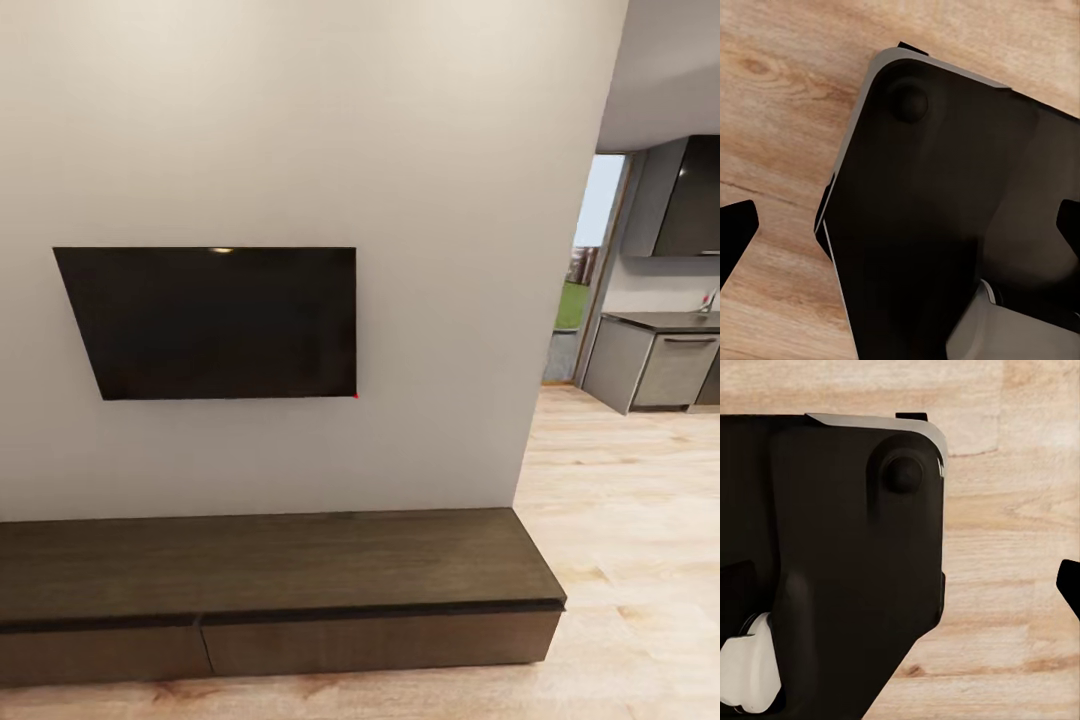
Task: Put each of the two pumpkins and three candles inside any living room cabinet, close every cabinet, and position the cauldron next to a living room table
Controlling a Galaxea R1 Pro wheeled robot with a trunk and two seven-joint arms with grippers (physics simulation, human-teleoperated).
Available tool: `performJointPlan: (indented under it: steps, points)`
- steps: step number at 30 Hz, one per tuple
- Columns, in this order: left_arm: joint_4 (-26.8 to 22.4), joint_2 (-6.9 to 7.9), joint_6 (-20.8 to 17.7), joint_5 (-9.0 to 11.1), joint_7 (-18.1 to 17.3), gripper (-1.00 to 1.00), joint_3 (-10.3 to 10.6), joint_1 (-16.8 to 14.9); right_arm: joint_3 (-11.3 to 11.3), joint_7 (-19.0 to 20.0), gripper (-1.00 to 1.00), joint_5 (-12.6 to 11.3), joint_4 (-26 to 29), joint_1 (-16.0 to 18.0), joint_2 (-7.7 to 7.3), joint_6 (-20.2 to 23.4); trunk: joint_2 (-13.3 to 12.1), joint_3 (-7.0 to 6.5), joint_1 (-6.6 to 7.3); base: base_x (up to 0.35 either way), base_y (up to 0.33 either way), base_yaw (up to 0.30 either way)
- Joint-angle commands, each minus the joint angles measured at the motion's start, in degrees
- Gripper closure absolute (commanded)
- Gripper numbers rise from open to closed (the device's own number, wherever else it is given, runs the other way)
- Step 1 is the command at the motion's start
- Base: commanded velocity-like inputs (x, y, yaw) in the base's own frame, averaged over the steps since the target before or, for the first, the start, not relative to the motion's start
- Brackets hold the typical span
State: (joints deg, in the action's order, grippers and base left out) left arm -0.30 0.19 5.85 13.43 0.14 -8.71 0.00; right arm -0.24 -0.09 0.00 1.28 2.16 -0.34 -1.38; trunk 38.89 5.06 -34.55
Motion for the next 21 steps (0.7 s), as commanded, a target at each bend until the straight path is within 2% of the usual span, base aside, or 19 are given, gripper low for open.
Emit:
performJointPlan:
  steps: [1,13,21]
  points:
    - [-0.03,-0.01,0.13,-0.07,0.02,-1.00,-0.43,0.00,-0.02,-0.01,-1.00,0.00,-0.04,0.03,0.01,-0.14,0.07,0.08,-0.01,0.006,0.000,0.002]
    - [0.07,-0.01,0.13,-0.15,0.03,-1.00,-0.40,0.00,-0.02,0.00,-1.00,0.00,0.01,0.03,0.06,-0.22,0.07,0.08,-0.01,0.008,-0.001,0.000]
    - [0.20,-0.03,0.13,-0.16,0.03,-1.00,-0.37,0.00,-0.02,0.00,-1.00,-0.11,-0.14,0.03,-0.07,-0.22,0.07,0.08,-0.01,0.198,-0.121,0.000]
